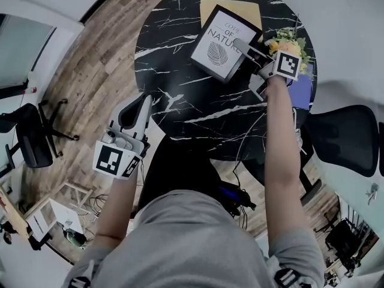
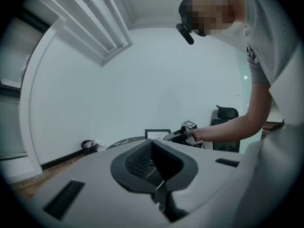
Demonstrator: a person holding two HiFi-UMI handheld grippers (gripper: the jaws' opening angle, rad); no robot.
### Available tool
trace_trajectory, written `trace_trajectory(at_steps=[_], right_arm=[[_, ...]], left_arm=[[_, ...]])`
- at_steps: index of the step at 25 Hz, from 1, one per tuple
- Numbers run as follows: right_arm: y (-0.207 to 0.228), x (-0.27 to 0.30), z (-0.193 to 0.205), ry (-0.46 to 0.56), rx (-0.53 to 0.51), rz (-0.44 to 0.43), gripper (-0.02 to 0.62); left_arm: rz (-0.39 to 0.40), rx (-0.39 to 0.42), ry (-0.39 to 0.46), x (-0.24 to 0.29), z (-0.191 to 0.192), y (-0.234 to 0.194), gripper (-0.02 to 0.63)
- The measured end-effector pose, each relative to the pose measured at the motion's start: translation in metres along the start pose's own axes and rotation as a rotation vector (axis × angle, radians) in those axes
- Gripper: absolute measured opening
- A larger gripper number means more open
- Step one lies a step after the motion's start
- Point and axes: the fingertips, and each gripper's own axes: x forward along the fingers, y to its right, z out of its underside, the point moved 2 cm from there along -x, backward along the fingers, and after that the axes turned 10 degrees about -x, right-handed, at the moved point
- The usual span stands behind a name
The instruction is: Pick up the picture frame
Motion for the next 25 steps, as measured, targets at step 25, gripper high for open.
trace_trajectory(at_steps=[25], right_arm=[[-0.098,-0.01,-0.028,0.006,-0.115,-0.061,0.032]], left_arm=[[0.004,0.096,0.136,-0.016,-0.076,-0.004,0.006]])
